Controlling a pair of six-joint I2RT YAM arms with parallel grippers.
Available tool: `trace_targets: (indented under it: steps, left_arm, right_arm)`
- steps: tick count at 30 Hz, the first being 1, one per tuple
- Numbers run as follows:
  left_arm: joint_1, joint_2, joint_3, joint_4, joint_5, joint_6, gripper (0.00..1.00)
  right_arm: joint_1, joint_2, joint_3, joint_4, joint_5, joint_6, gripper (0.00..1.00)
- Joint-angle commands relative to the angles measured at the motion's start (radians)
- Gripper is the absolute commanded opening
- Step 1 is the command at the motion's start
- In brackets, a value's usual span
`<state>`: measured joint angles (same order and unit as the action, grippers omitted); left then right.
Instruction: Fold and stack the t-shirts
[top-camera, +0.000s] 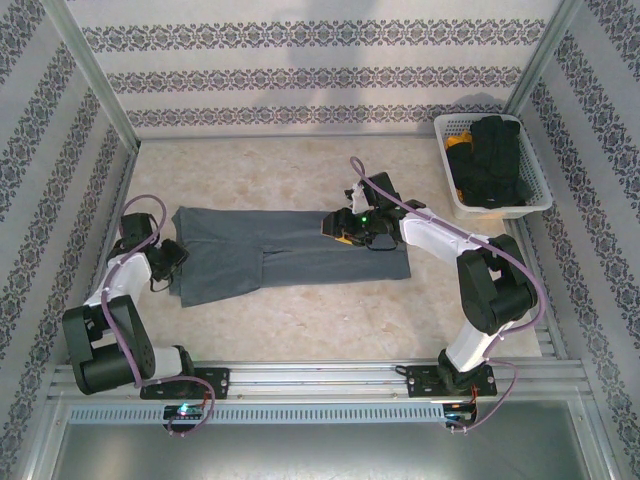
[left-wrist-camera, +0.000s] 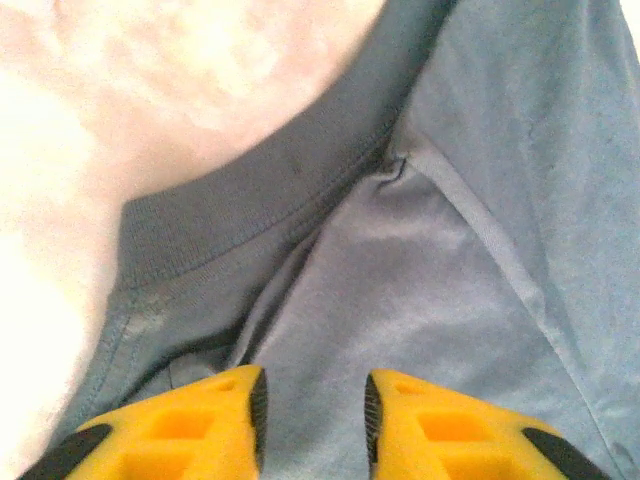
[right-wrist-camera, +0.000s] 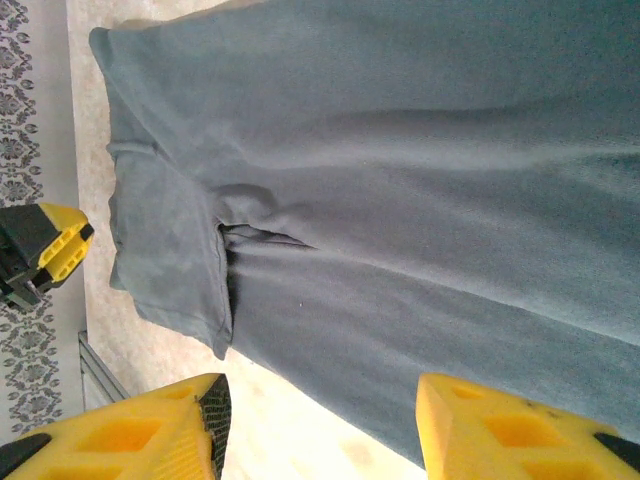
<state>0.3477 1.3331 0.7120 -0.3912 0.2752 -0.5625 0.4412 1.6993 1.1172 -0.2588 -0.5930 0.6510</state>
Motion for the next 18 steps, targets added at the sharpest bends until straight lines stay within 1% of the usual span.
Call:
trace_targets:
  steps: [1,3,5,18]
  left_arm:
    - [0.021,0.067,0.023,-0.037,-0.006,0.033,0.38]
    - [0.024,0.108,0.029,-0.025,0.025,0.031,0.41]
    - [0.023,0.116,0.026,-0.012,0.039,0.016,0.42]
    - [0.022,0.023,-0.006,-0.039,0.059,-0.01,0.43]
  right_arm:
    - [-0.002,0.013,-0.011,0.002,-0.026,-0.008,0.53]
    - [-0.005,0.014,-0.01,0.002,-0.027,-0.01,0.53]
    - [-0.008,0.016,-0.011,0.002,-0.027,-0.01,0.53]
    - [-0.014,0.034,-0.016,0.022,-0.033,0.002,0.53]
